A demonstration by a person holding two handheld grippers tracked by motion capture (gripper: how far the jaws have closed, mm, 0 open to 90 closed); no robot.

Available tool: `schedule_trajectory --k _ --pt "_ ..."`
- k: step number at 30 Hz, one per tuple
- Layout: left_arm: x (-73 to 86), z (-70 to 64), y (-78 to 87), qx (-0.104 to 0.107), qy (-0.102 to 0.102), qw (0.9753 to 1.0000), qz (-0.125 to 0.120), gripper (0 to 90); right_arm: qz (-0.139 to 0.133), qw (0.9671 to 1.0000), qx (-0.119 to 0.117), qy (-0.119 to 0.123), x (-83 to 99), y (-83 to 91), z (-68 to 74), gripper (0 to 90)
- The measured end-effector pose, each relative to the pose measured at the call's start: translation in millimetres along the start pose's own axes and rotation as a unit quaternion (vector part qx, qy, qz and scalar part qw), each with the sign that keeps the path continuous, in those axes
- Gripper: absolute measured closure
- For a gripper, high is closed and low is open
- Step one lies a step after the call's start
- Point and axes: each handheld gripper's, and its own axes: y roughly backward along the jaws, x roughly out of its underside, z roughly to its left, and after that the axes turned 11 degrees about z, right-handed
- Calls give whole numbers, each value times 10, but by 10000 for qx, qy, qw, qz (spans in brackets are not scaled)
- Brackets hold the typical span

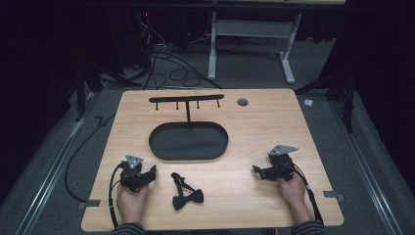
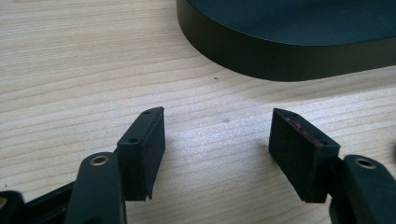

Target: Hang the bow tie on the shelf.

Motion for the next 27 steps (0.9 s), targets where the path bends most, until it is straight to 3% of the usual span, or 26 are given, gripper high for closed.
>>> schedule_trajectory --k 27 --pt "-2 -1 0 35 -13 10000 21 344 0 10000 2 15 0 0 -2 148"
